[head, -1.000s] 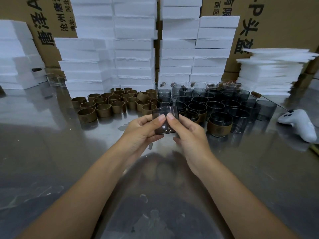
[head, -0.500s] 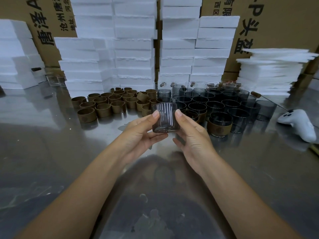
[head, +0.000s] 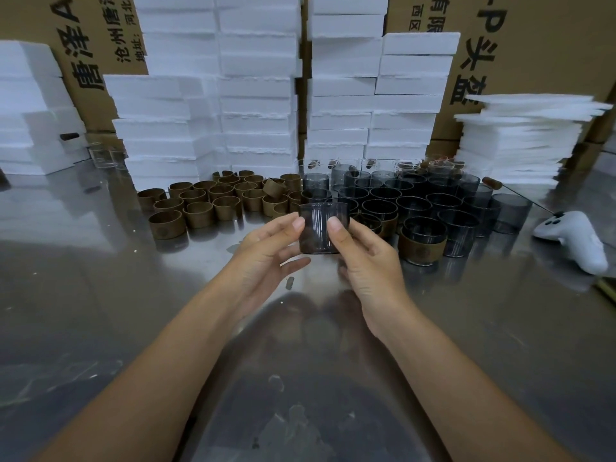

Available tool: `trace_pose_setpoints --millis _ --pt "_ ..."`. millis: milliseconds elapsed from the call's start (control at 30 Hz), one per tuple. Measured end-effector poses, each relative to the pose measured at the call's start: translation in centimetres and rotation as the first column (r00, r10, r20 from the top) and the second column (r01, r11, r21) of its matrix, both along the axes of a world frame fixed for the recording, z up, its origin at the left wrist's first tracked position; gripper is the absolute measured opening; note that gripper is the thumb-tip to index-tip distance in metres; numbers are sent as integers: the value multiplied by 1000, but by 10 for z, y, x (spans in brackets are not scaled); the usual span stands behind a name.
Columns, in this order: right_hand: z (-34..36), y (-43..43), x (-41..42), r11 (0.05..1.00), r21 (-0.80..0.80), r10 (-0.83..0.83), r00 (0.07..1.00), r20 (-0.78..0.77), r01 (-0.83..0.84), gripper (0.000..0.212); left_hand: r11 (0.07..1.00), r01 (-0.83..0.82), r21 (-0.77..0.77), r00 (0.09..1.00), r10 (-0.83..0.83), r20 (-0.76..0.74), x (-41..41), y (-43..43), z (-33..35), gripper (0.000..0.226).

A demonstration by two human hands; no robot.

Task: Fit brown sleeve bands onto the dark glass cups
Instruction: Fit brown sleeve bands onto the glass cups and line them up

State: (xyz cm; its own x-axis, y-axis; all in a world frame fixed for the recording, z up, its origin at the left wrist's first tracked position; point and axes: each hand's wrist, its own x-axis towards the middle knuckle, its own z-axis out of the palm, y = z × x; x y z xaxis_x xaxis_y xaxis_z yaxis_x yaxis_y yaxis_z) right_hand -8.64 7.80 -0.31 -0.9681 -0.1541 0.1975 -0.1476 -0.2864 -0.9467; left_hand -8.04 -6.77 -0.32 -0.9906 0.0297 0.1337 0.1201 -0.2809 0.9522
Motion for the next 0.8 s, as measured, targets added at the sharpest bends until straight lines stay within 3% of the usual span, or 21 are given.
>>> trace_pose_setpoints --millis 167,267,333,500,667,800 --pt "-2 -2 -1 999 44 -4 998 -61 7 46 1000 10 -17 1000 -10 -3 -1 2 -2 46" --pt "-2 0 -1 998 51 25 997 -69 -21 27 999 12 -31 1000 -12 -17 -1 2 -3 48" --pt "0 1 0 999 24 37 998 -41 -36 29 999 21 -26 1000 -21 -23 0 2 -2 53" --pt "3 2 -2 999 -7 50 991 121 -50 86 997 83 -9 996 -83 -45 1 0 0 71" --pt "4 4 -4 990 -96 117 973 197 -100 69 988 147 47 988 -145 -43 0 -1 1 67" --pt "5 1 -2 993 -22 117 978 172 -115 50 990 141 26 989 -140 -45 -1 -2 0 67"
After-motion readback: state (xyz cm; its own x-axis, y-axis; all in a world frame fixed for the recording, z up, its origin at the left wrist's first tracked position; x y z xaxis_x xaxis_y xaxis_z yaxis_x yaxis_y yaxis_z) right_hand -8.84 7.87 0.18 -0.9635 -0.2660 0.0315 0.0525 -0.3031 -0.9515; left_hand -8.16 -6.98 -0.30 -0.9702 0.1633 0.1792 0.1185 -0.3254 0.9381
